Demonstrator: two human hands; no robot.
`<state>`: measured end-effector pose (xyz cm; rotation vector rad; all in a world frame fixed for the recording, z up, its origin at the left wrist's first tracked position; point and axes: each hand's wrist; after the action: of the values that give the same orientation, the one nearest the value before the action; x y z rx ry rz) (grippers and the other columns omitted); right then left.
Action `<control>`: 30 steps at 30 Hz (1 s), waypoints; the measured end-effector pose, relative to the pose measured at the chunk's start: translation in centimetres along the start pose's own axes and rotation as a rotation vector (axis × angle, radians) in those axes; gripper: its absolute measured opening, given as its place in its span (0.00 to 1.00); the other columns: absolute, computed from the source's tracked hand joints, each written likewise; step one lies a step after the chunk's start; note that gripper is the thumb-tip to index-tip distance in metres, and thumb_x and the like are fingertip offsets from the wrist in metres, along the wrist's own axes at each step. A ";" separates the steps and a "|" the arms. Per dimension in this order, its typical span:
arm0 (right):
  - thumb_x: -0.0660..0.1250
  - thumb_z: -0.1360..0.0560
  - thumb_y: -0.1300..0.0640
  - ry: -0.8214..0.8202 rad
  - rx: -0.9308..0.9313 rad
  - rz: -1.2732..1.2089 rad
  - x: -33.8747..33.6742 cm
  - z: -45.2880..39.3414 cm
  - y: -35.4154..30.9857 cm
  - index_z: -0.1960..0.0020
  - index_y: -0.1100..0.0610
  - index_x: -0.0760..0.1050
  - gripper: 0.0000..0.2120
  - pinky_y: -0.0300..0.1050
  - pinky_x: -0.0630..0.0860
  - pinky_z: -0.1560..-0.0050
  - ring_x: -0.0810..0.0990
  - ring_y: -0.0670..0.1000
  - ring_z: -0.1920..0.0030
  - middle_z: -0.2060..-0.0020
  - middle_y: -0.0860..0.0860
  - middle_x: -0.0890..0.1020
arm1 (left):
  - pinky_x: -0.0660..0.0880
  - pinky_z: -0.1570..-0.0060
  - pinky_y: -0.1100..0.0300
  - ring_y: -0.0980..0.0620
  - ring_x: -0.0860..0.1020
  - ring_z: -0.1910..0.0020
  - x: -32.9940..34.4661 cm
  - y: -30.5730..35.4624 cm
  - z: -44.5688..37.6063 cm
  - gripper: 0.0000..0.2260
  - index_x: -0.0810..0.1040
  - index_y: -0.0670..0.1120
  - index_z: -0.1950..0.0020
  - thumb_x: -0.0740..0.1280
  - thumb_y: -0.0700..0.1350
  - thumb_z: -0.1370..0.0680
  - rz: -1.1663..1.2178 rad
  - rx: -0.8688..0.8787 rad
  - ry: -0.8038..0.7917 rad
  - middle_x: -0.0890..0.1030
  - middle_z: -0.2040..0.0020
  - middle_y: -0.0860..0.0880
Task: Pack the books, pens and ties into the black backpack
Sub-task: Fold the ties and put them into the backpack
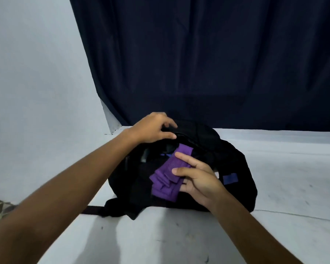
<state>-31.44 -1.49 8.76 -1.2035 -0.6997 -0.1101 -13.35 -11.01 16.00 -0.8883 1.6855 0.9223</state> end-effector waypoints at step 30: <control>0.67 0.24 0.44 0.351 -0.076 0.787 5.0 -10.8 -2.1 0.23 0.43 0.51 0.37 0.49 0.67 0.31 0.67 0.52 0.29 0.26 0.48 0.64 | 0.77 0.55 0.58 0.58 0.80 0.60 -4.6 -4.3 -3.6 0.06 0.84 0.47 0.60 0.72 0.47 0.24 0.196 0.125 0.041 0.83 0.63 0.53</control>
<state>-23.74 -10.38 11.27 -1.4106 0.1112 0.3061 -9.82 -15.49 20.54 -0.6710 1.8696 0.9216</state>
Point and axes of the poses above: each hand's wrist, its own z-axis away from the middle knuckle, its own x-axis out of the palm, y = z × x
